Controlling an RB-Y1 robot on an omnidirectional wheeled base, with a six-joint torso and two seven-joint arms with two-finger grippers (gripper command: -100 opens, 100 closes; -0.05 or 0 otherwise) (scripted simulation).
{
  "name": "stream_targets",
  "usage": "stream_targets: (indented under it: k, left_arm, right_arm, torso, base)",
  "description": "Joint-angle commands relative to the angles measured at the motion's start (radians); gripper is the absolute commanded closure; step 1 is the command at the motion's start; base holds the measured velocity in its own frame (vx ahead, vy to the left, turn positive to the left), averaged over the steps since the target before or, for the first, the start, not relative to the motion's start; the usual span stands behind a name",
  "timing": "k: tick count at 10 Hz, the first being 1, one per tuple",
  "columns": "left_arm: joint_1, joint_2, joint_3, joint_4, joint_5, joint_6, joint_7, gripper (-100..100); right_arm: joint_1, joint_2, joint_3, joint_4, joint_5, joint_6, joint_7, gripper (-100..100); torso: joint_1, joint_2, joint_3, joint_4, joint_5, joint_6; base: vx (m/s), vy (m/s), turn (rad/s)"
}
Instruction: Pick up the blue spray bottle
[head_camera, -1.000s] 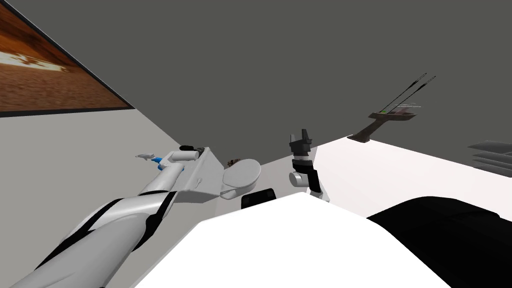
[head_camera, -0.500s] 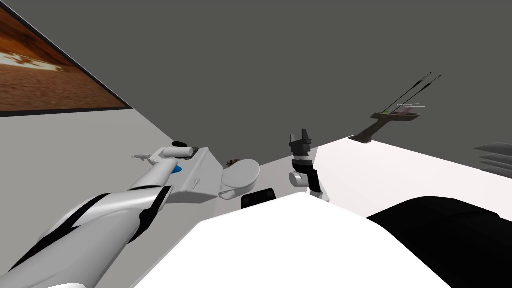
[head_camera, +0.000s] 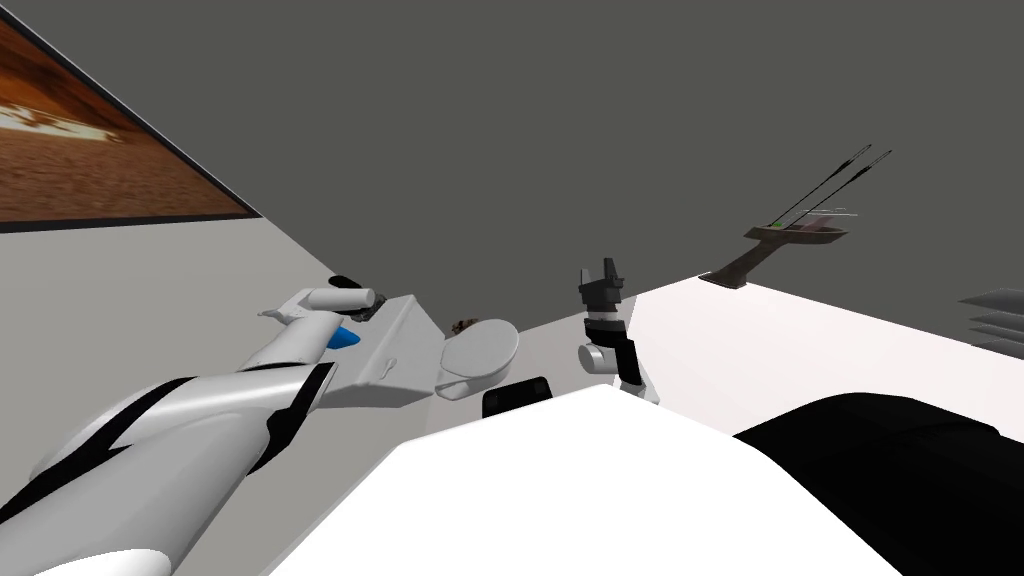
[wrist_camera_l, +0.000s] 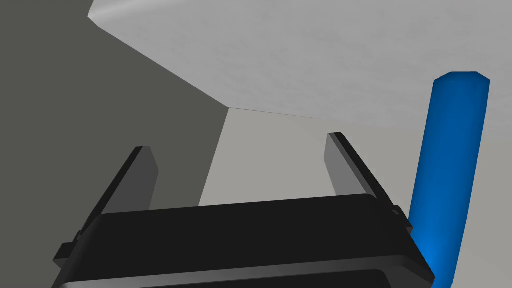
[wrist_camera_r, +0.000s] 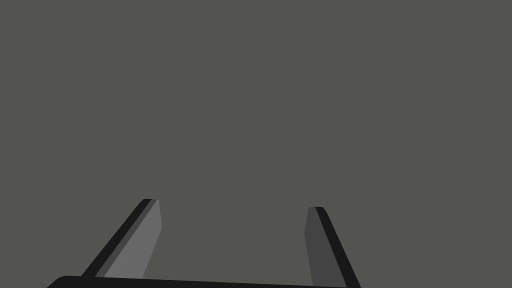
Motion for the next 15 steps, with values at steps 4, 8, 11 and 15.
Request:
stream_targets:
  k: [4,8,11,15]
  left_arm:
    - [-0.092,0.047,-0.025,0.116,0.016,0.081,-0.026,-100]
    - [-0.161,0.083,-0.047,0.196,0.025,0.149,-0.041,-100]
    - [-0.239,0.125,-0.074,0.289,0.03,0.225,-0.056,-100]
    - [-0.272,0.146,-0.088,0.33,0.03,0.256,-0.062,-100]
  right_arm:
    - [0.0,0.0,0.0,0.0,0.0,0.0,0.0,0]
    - [0.0,0.0,0.0,0.0,0.0,0.0,0.0,0]
    - [0.0,0.0,0.0,0.0,0.0,0.0,0.0,0]
    - [0.0,0.0,0.0,0.0,0.0,0.0,0.0,0]
  torso:
    - [0.0,0.001,0.0,0.0,0.0,0.0]
    - [0.001,0.0,0.0,0.0,0.0,0.0]
    - [0.001,0.0,0.0,0.0,0.0,0.0]
    - [0.005,0.0,0.0,0.0,0.001,0.0]
  base:
    - [0.007,-0.05,0.015]
    - [0.008,-0.042,0.014]
    - [0.012,-0.037,0.02]
    - [0.013,0.003,0.01]
